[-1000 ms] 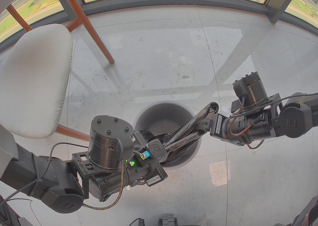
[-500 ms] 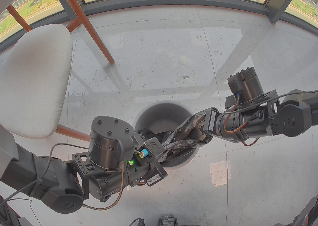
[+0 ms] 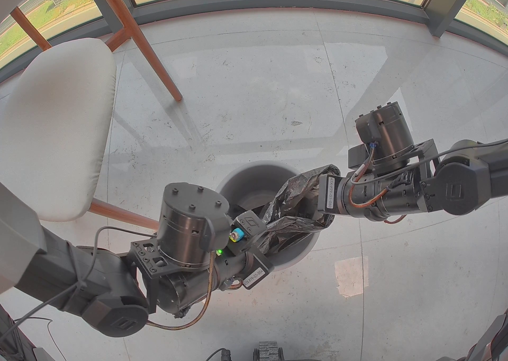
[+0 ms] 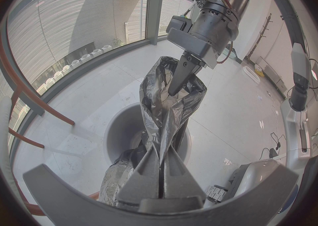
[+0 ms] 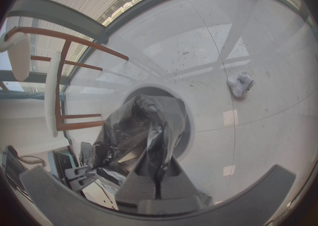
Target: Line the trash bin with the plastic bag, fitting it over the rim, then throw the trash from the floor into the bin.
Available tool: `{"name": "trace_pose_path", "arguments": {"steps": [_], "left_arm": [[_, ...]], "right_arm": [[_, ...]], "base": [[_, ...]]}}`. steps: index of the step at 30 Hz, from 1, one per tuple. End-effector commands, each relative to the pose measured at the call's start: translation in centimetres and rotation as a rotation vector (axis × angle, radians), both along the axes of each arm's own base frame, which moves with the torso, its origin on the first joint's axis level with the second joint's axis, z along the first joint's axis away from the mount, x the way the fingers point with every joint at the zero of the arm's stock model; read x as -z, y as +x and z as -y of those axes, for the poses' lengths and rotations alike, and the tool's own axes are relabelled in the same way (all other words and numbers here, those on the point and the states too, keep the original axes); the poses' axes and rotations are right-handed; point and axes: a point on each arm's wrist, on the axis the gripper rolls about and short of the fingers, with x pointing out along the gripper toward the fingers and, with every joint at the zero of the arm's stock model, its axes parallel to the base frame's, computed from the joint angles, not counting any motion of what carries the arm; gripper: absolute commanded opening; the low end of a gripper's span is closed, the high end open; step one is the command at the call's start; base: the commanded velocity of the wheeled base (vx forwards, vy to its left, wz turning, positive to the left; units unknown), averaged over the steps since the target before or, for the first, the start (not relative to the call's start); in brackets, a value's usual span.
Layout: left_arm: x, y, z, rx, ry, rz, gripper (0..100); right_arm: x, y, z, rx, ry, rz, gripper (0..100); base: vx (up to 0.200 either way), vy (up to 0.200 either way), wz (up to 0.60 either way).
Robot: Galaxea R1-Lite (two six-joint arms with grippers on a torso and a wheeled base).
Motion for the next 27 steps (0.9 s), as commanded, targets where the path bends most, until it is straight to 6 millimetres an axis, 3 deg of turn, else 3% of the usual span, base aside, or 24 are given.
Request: {"name": "trace_pose_path", "arguments": {"steps": [1,6,9,10,18,24,27], "left_arm": [[1.5,0.9,1.1,0.0,0.023,-0.023,0],[2.3,1.1,1.4,0.001,0.037,-0.038,0],[2.6,0.9,1.2,0.011,0.042,-0.053,0],[2.6,0.9,1.2,0.012,0.041,-0.057,100],[2.9,1.0,1.5,-0.009,-0.034,-0.124,100],[2.6,1.3,1.8,-0.022,-0.061,-0.126,100],[3.5,1.8,2.2,-0.041,-0.041,-0.132,100]], "right_arm": [[1.2,0.8,1.0,-0.003,-0.057,-0.014,0],[2.7,2.2,3.4,-0.037,-0.165,-0.013,0],[3.1,2.1,3.6,-0.044,-0.154,-0.002,0],[3.4,2.0,3.6,-0.05,-0.155,0.001,0],[6.5,1.1,4.5,-0.101,-0.19,0.065,0],[6.7,0.9,4.4,-0.103,-0.181,0.085,0],[6.6,1.1,4.4,-0.1,-0.177,0.093,0]], "base": [[0.0,0.0,0.0],[0.0,0.0,0.0],[0.0,0.0,0.0],[0.0,0.0,0.0],[0.0,0.0,0.0],[0.0,0.0,0.0],[0.0,0.0,0.0]]}}
